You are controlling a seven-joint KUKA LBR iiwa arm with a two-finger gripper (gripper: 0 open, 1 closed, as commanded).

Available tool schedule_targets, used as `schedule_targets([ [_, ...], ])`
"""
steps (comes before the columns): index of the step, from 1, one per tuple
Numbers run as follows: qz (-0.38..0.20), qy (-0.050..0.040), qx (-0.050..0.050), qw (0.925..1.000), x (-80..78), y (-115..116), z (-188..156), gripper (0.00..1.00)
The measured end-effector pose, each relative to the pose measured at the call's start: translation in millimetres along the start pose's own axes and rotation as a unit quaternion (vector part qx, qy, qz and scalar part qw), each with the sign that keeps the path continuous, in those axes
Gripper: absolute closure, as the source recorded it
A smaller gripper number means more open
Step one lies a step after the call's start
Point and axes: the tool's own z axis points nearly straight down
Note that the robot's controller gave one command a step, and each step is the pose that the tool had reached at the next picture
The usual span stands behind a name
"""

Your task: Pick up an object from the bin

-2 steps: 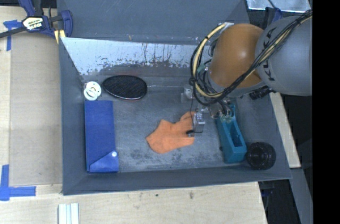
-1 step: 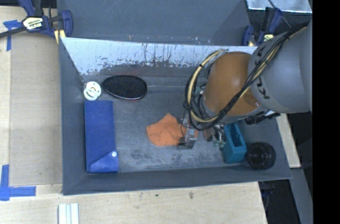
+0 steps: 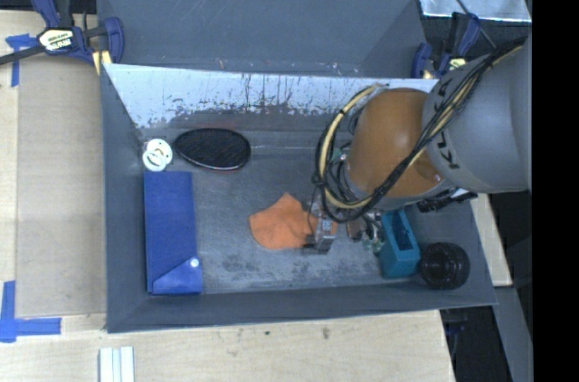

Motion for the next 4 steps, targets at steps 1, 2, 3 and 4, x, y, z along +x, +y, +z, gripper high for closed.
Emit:
schedule_targets([
  [1, -0.022, -0.0004, -0.001, 0.9998, 8.0, -19.0, 0.1, 1.00],
  [2, -0.050, -0.0003, 0.000, 0.9987, 8.6, -41.3, 0.7, 1.00],
  [3, -0.053, -0.0008, 0.000, 0.9986, 28.7, -29.0, 0.6, 1.00],
  [4, -0.070, -0.0012, 0.001, 0.9975, 29.3, 11.2, 0.6, 1.00],
])
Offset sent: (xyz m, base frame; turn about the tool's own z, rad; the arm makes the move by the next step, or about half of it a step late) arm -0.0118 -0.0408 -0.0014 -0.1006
